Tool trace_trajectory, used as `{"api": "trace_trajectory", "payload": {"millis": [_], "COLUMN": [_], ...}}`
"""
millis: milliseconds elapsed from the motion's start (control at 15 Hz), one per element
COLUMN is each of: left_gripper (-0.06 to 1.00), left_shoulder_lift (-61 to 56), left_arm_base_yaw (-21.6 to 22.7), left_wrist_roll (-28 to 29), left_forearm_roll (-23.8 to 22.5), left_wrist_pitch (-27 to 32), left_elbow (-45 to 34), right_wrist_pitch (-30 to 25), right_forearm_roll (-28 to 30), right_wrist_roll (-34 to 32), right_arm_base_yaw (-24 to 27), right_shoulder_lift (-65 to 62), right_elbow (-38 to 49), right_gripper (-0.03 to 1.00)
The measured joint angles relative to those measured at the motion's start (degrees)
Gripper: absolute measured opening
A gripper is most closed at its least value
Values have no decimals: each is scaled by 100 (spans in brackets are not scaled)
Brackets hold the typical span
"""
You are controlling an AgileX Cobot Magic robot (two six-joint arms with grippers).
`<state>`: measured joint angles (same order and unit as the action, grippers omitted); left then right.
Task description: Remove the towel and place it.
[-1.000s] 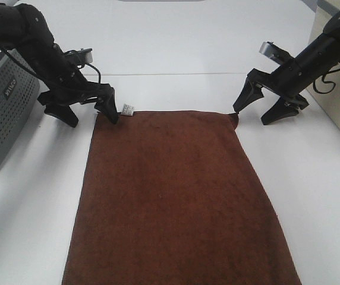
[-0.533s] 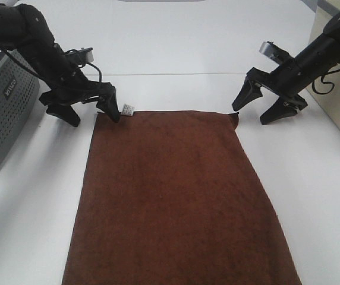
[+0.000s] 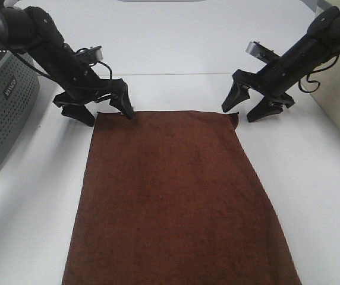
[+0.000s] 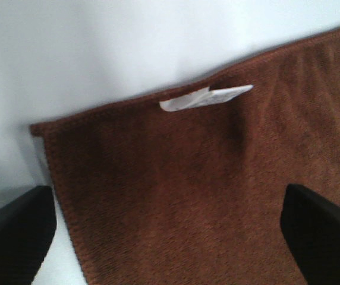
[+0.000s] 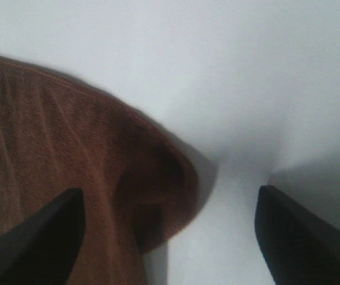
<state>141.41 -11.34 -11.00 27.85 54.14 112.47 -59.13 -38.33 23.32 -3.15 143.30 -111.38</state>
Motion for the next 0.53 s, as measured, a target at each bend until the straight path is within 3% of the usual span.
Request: {"api": "trace_trajectory", "payload": {"millis": [333, 400, 467, 533], "left_gripper": [91, 87, 87, 76], "left_shoulder_lift": [11, 23, 23, 40], "left_arm_base_yaw": [-115, -115, -115, -115], "left_wrist_roll": [23, 23, 23, 23], "left_forearm_roll": [63, 63, 63, 63], "left_wrist_pitch": [-23, -23, -23, -23], "left_elbow": [0, 0, 0, 0], "right_wrist_pitch": [183, 206, 206, 264], "right_forearm_roll": [-29, 52, 52, 183], "right_wrist_roll": [0, -11, -11, -69], "right_arm_base_yaw": [-344, -344, -344, -344], "right_shoulder_lift": [29, 57, 57, 69], "right_elbow": [-6, -17, -17, -17], "right_gripper": [72, 64, 64, 53]}}
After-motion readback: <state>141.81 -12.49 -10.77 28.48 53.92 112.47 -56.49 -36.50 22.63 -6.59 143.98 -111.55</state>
